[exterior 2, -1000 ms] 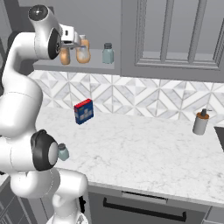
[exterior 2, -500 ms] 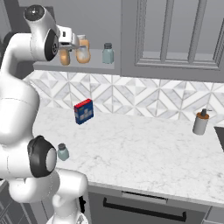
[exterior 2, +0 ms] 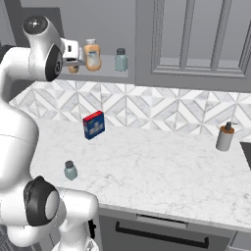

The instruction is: Put the shaker and condiment bottle from the counter next to their counterparts in the cabinet.

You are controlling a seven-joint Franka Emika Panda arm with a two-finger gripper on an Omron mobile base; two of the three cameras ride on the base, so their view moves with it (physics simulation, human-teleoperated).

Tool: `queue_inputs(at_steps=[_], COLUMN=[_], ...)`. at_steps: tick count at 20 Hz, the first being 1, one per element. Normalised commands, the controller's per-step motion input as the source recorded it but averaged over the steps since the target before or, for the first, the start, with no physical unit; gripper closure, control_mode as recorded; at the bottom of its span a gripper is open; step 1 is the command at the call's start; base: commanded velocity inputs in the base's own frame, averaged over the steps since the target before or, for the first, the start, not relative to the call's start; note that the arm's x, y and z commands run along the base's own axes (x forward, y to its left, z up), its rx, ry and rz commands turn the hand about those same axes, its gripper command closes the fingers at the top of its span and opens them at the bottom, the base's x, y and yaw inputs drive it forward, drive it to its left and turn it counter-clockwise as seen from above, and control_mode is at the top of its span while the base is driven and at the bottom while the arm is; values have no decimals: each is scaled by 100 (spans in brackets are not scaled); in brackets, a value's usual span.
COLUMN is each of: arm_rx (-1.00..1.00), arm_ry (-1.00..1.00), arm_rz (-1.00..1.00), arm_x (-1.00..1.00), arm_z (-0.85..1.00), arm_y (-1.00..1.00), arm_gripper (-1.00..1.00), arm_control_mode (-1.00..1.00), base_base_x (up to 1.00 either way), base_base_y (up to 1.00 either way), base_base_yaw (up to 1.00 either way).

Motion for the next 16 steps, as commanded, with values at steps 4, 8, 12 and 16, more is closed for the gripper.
queue_inputs(at_steps=[4, 8, 12, 16], arm_rx=[0, 0, 0, 0], arm_ry=[0, 0, 1, 3], arm_rz=[21, 29, 32, 30], arm_x=[-1, 0, -3, -14], arm_z=[-31, -32, -38, -52], arm_y=[0, 1, 0, 0], arm_gripper=[-100, -100, -100, -100], arm_control_mode=[-100, -100, -100, -100], base_base_x=[0, 0, 0, 0], base_base_y=[0, 0, 0, 0], base_base_yaw=[0, 0, 0, 0])
